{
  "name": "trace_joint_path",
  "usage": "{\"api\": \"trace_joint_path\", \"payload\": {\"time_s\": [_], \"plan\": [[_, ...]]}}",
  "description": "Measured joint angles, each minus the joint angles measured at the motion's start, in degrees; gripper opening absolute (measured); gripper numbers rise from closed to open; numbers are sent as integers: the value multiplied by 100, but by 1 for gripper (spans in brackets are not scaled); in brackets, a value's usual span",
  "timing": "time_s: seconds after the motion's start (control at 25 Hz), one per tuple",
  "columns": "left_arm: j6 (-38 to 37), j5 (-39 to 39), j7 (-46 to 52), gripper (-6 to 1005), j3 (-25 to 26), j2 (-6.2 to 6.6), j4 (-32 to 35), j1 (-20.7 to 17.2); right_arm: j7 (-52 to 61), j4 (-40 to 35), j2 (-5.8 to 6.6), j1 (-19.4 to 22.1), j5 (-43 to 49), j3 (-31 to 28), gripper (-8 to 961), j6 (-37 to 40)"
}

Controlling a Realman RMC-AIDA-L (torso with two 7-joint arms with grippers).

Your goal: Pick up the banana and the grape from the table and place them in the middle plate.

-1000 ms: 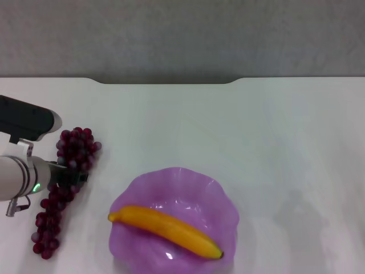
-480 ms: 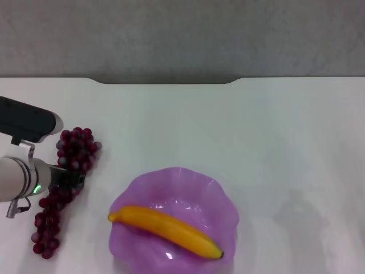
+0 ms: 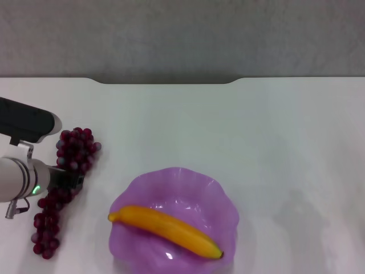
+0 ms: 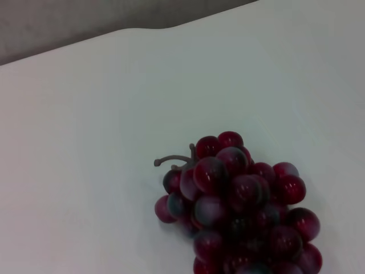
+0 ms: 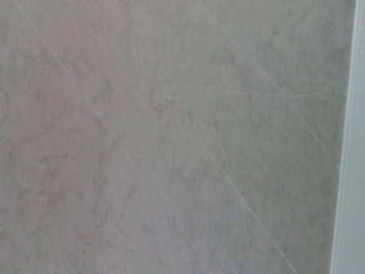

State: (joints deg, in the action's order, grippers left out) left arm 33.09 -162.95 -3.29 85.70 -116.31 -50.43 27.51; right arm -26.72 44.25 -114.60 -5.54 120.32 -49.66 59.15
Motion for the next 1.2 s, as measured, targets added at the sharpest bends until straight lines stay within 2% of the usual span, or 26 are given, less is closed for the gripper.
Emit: {"api": "trace_joint_path", "payload": {"time_s": [0.36,0.6,0.8,1.2], "plan": [[122,0,-35,525,-21,-9,-78,11,0,-19,0,0,-8,0,0,0],[367,-51,-118,496,-107,-7,90,239,0,-22,0,-14,-9,0,0,-5],[337,-33,-102,469,-150,-12,107,246,0,-22,0,-17,-9,0,0,-47],[314,127,-62,409,84,-4,76,208,0,-32,0,-18,-8,0,-1,-62]]}}
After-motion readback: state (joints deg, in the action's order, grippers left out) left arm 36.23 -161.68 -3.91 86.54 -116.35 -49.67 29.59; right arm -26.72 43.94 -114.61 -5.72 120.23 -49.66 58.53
